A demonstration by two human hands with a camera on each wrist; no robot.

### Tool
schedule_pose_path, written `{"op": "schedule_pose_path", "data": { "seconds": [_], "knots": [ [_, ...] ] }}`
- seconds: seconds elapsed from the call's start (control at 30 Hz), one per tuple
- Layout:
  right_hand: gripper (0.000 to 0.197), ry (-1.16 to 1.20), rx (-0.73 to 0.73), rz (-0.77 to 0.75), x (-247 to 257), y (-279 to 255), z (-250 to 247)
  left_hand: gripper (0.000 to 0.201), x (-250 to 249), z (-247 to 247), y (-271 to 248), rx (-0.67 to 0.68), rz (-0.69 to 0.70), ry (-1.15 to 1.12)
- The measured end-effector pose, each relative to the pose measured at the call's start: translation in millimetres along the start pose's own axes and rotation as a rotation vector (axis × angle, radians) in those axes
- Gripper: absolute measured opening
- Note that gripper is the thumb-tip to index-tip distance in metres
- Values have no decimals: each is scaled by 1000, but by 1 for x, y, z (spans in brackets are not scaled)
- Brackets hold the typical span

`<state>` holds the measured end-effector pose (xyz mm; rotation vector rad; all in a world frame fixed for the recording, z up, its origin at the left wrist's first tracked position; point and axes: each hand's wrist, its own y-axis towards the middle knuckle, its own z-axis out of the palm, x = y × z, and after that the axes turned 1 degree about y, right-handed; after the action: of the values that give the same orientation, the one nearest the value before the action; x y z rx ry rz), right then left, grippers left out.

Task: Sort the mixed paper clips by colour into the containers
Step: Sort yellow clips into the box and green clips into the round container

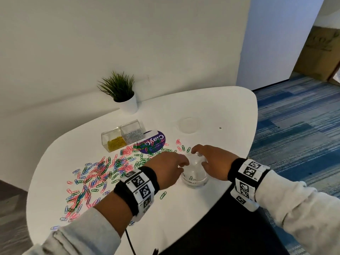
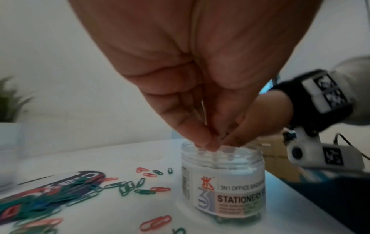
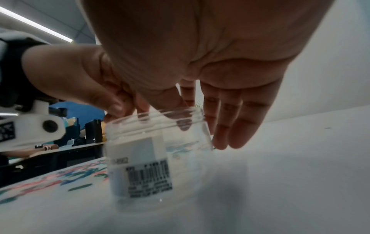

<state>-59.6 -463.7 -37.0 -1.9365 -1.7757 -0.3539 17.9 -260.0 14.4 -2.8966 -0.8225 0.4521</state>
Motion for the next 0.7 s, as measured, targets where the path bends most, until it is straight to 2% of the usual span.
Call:
{"op": "schedule_pose_path", "data": {
  "seconds": [0.1,0.17,0.23,0.3,0.33,0.37,0.43,0.47,0.6,0.7],
  "knots": [
    [46,-75,-41,65,-8,2,-6,19,31,-8,-36,-134,-101,-108],
    [44,-186,-112,71,-10,3,-9,14,60,-9,-69,-110,-217,-91],
    [41,-330,-266,-48,4,1,-10,14,85,-5,-104,-46,-325,-10],
    [33,-400,-355,-270,34,-1,-5,13,101,2,-134,25,-420,68],
    [30,-413,-286,-376,52,-2,4,14,105,5,-148,62,-463,89],
    [31,-405,-156,-447,67,-4,16,16,107,9,-158,90,-489,98],
    [35,-427,148,-452,88,-4,44,20,108,18,-173,120,-490,106],
    [35,-468,228,-442,96,-2,54,21,105,22,-179,127,-473,99],
    [29,-649,283,-395,117,8,75,25,89,48,-190,141,-380,99],
    [23,-694,308,-373,133,9,78,26,93,57,-193,107,-390,105]
  ]
}}
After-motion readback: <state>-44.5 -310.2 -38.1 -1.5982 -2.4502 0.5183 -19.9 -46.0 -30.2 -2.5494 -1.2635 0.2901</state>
